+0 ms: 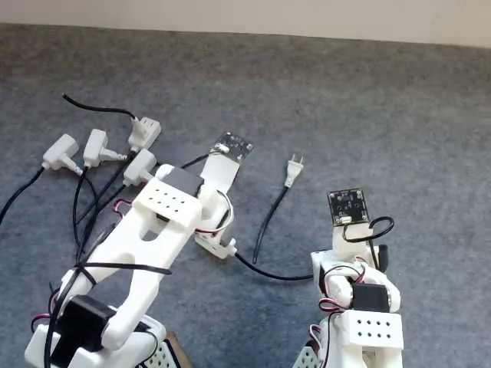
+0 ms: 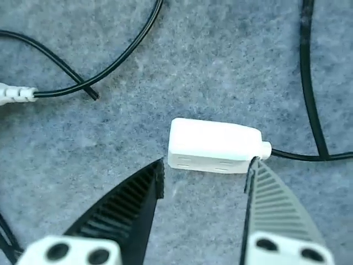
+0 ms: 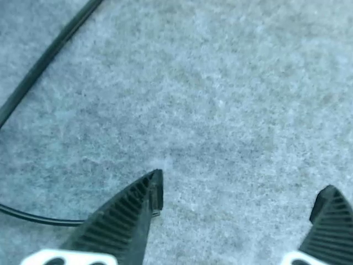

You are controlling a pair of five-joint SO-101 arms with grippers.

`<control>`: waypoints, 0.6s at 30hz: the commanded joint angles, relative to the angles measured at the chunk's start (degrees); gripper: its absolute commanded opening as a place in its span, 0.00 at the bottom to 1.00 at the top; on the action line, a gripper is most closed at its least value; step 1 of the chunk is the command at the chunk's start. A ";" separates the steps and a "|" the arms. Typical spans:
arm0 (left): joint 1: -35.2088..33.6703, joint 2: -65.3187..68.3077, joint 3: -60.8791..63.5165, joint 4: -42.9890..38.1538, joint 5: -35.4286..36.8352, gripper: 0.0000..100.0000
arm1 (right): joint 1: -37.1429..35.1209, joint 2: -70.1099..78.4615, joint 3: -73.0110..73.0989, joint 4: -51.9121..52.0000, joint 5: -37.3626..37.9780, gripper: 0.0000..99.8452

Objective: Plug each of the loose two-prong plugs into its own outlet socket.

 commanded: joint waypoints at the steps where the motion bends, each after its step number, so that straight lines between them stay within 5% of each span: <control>1: 1.27 -2.24 0.92 -1.49 15.82 0.25 | 0.57 -0.57 -0.13 -0.92 -0.35 0.40; 4: 2.51 -2.24 1.10 -4.57 26.02 0.25 | 0.57 -0.57 -0.13 -1.01 -0.35 0.40; 13: 6.64 -2.24 3.91 -11.34 40.26 0.25 | 0.57 -0.57 -0.13 -1.01 -0.35 0.40; 18: 6.29 -2.51 6.73 -10.46 42.73 0.25 | 0.57 -0.57 -0.13 -1.01 -0.35 0.40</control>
